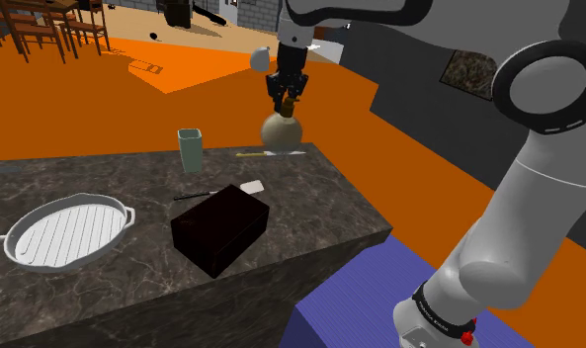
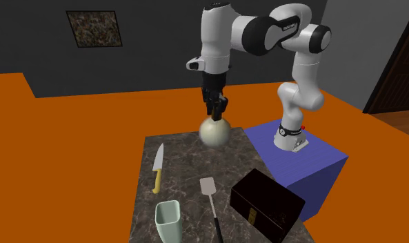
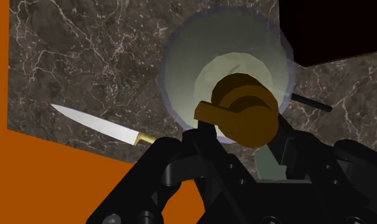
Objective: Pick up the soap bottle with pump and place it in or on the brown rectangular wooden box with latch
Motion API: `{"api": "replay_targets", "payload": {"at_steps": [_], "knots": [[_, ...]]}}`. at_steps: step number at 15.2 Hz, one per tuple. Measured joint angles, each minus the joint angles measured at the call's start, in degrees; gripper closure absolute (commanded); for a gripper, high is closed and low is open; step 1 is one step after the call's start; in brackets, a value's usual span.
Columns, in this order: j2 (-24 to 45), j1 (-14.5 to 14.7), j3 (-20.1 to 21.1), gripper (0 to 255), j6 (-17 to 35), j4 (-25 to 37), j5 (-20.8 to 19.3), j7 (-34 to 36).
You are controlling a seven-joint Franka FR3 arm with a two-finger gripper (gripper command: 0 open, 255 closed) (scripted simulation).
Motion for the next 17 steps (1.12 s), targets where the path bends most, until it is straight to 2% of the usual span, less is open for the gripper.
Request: {"api": "replay_targets", "payload": {"at_steps": [9,17], "knots": [[-0.96,6.45,4.86,255,-3.29,2.06,-0.46,11.22],[4.31,13.37,9.34,255,-8.11,11.69,-2.19,22.10]]}}
